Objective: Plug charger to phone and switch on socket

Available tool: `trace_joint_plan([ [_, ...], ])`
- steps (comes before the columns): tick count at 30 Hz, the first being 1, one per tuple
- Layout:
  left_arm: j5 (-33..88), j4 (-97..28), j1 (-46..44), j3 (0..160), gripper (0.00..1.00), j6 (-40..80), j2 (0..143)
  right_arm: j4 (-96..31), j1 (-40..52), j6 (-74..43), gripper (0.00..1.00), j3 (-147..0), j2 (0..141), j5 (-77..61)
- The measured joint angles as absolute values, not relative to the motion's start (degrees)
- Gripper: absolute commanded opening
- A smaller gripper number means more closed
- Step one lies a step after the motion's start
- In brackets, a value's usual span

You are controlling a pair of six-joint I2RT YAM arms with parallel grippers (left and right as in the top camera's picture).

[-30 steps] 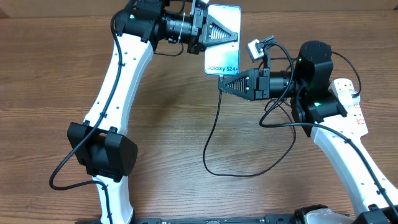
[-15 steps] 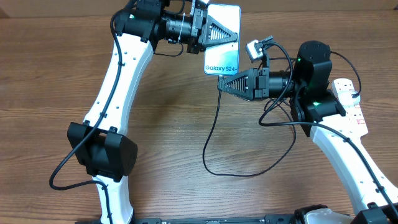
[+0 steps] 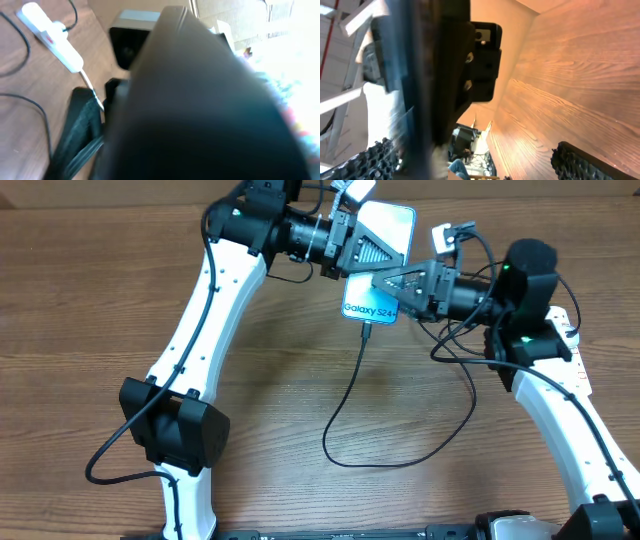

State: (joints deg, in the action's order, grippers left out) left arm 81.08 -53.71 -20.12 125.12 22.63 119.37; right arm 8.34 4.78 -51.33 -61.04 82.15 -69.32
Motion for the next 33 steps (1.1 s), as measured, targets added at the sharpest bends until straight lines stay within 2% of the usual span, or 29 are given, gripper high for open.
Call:
trace_joint_plan([
  [11,83.0,-54.3,-20.6,125.1,0.04,10.9,119.4,8.4,2.5,-45.3,1.0,-61.0,82.1,-78.7],
  [15,83.4,-54.7,-20.7,125.1,0.04,9.5,119.4,8.1,2.5,-44.2,0.91,-61.0,82.1,-79.3],
  [19,81.4,-60.1,-20.6,125.1,0.04,8.9,119.4,7.2,2.9,-42.7,0.72,-61.1,82.1,-79.2],
  [21,78.6,-64.1,-20.6,125.1,0.04,8.9,119.4,5.7,3.4,-41.5,0.55,-61.1,82.1,-78.7],
  [22,76.9,-65.8,-20.6,125.1,0.04,8.8,119.4,4.9,3.7,-40.8,0.5,-61.1,82.1,-78.4],
  [28,71.7,-67.3,-20.6,125.1,0.04,8.8,119.4,-0.5,6.7,-38.7,0.39,-61.1,82.2,-73.3],
  [32,70.7,-67.2,-20.6,125.1,0.04,8.8,119.4,-1.1,8.0,-38.1,0.23,-61.1,83.0,-71.0],
  [33,70.6,-67.2,-20.6,125.1,0.04,8.8,119.4,-1.1,8.1,-37.9,0.22,-61.1,83.3,-70.8],
])
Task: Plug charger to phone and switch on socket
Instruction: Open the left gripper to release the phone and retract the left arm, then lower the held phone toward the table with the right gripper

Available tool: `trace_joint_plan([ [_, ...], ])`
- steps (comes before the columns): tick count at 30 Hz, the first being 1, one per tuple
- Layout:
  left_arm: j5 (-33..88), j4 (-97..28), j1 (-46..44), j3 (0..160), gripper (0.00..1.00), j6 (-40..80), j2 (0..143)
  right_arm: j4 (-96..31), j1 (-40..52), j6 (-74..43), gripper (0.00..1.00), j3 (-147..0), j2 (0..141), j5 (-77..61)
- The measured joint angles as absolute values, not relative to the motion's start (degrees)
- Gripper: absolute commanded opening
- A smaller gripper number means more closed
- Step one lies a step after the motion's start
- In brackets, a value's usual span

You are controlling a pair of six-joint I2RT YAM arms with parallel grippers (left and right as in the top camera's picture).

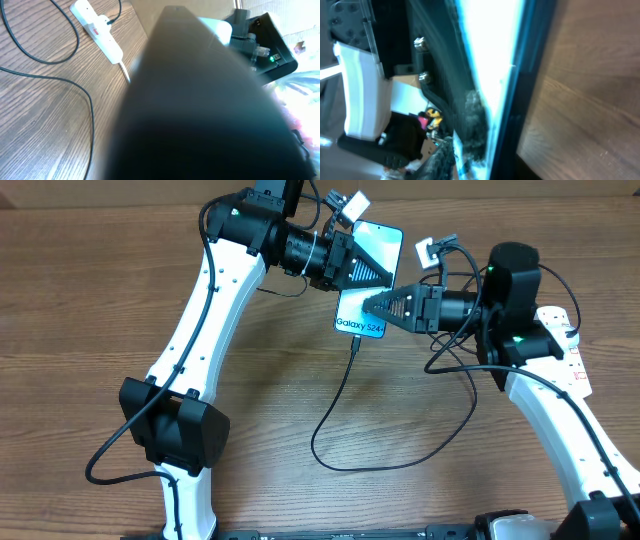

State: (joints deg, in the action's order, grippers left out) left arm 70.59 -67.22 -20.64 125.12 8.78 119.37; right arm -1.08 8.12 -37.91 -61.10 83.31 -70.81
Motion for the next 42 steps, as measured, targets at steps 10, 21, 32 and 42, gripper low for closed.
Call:
trace_joint_plan([
  [10,70.5,-66.9,-20.5,125.1,0.23,7.1,119.4,-0.6,8.3,-38.3,0.04,-61.2,84.3,-71.1],
  [21,65.4,-67.5,-20.6,125.1,0.76,8.1,119.4,-1.8,8.7,-37.9,0.04,-61.2,85.2,-67.1],
  [32,51.9,-67.8,-19.7,125.1,1.0,10.2,119.4,-18.6,8.7,-30.3,0.04,-61.2,85.3,-59.4],
  [42,29.6,-71.3,-17.8,125.1,1.0,11.9,119.4,-32.2,8.7,-21.8,0.04,-61.2,85.4,-41.4],
])
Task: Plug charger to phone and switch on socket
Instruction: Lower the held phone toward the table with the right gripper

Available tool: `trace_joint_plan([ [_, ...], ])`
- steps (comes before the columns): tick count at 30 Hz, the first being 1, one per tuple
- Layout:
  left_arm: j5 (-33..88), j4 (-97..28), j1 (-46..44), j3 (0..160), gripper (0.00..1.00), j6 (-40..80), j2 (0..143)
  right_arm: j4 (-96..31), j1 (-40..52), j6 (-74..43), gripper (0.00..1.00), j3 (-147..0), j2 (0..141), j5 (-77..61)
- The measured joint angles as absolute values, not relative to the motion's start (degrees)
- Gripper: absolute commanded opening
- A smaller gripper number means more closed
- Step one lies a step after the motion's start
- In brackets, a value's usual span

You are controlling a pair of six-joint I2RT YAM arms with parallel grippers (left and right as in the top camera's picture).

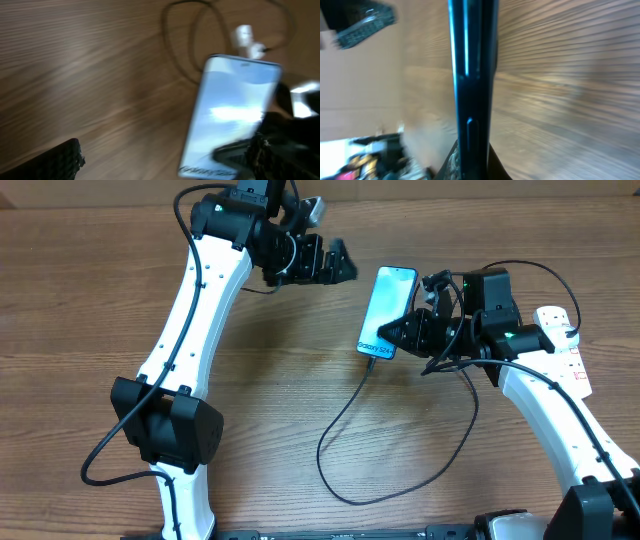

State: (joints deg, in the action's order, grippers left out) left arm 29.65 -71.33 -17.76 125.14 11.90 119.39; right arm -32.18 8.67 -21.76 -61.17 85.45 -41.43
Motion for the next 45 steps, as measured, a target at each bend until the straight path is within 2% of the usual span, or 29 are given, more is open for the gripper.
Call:
trace_joint_plan([
  [7,15.2,-71.3,-17.7,125.1,1.0,11.9,119.4,-32.1,8.7,-20.4,0.04,-61.1,88.5,-36.5],
  [15,8.5,-71.1,-15.8,125.1,1.0,12.4,119.4,-30.1,11.0,-19.9,0.04,-60.3,97.7,-35.0],
  [33,13.3,-70.3,3.9,125.1,1.0,13.4,119.4,-20.8,23.1,-19.7,0.04,-60.3,104.2,-32.5],
  [45,13.7,-70.3,5.0,125.1,1.0,13.4,119.4,-19.6,24.4,-19.9,0.04,-60.3,104.4,-29.8],
])
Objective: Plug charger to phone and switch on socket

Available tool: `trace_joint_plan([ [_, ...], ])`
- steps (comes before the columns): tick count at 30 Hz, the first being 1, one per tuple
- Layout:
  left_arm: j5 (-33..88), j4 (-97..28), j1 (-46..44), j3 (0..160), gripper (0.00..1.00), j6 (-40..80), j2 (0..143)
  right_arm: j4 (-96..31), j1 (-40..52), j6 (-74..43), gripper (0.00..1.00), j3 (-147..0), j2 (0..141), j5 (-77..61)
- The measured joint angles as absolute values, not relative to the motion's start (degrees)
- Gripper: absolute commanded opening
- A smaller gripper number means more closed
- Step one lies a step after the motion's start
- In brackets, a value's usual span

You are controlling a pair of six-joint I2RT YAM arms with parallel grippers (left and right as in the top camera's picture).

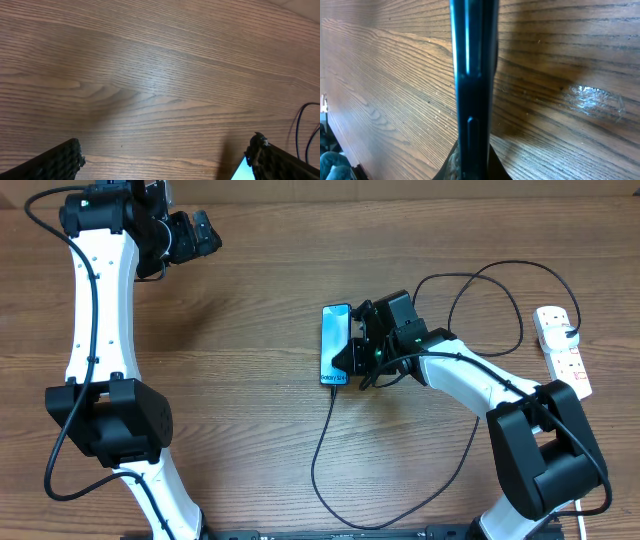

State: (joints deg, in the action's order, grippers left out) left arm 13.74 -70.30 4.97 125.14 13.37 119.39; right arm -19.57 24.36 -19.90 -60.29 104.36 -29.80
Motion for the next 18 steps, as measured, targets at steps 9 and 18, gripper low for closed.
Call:
trace_joint_plan([
  [9,13.8,-70.3,5.0,125.1,0.99,13.4,119.4,-14.9,24.4,-19.9,0.04,-60.3,107.3,-29.6],
  [18,13.8,-70.3,5.0,125.1,1.0,13.4,119.4,-14.6,24.4,-19.9,0.04,-60.3,107.5,-29.3],
])
